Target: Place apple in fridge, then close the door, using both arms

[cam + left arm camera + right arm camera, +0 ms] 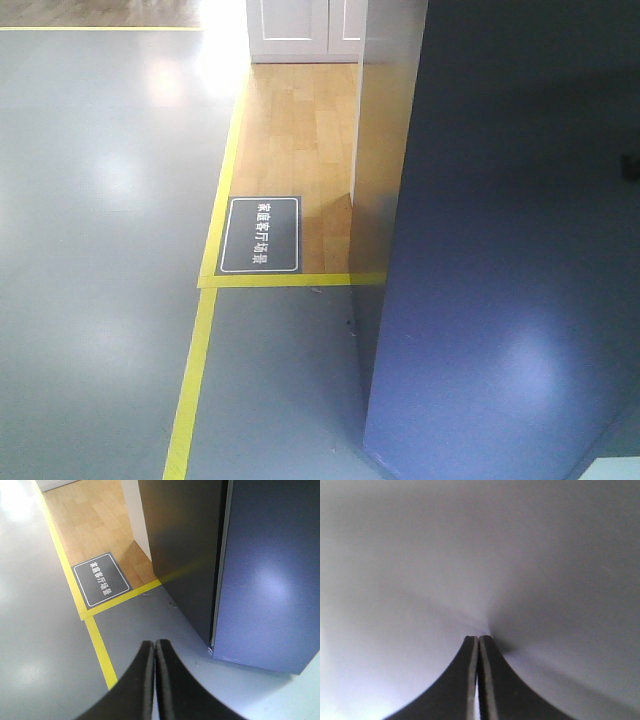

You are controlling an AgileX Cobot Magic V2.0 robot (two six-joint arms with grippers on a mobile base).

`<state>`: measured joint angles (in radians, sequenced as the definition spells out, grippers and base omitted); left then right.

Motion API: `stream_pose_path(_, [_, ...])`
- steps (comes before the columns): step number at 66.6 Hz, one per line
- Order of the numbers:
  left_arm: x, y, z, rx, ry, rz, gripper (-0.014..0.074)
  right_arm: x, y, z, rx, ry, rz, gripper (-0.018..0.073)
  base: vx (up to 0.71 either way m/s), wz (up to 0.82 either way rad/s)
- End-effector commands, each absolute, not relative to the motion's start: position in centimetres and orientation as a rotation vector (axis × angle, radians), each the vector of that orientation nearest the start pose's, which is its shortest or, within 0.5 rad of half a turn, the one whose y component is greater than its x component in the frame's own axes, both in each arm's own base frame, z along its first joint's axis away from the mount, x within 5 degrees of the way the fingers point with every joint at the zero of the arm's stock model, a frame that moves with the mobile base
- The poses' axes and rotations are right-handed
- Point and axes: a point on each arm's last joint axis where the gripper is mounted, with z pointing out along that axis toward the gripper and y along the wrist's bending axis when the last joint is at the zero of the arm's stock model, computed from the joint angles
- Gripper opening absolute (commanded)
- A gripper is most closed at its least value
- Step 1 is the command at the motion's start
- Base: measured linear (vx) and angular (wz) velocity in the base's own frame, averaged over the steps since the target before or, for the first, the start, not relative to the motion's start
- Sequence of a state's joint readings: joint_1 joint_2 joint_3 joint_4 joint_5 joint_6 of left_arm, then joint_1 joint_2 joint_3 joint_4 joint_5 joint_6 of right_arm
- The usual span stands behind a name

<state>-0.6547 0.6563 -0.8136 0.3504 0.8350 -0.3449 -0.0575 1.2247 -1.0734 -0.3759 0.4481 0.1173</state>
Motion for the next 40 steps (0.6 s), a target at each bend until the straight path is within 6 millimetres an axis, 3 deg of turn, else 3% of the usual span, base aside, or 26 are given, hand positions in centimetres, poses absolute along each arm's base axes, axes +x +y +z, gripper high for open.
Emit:
stream_pose_path(1, [10.4, -5.1, 37.2, 0.421, 1.995, -0.201, -0.0006, 28.4, -3.6, 39.2, -0.078, 1.923, -0.343, -0.0003, 0.0, 0.0])
stream_pose_path(19, [10.4, -5.1, 37.2, 0.421, 1.995, -0.201, -0.0006, 33.9, -4.9, 40.3, 0.005, 1.887, -0.277, -0.0003, 0.0, 0.0])
stream_pose_path(40, [10.4, -5.1, 37.2, 0.421, 1.995, -0.201, -0.0006, 40.4, -5.2, 40.0, 0.029, 1.879, -0.188, -0.0003, 0.0, 0.0])
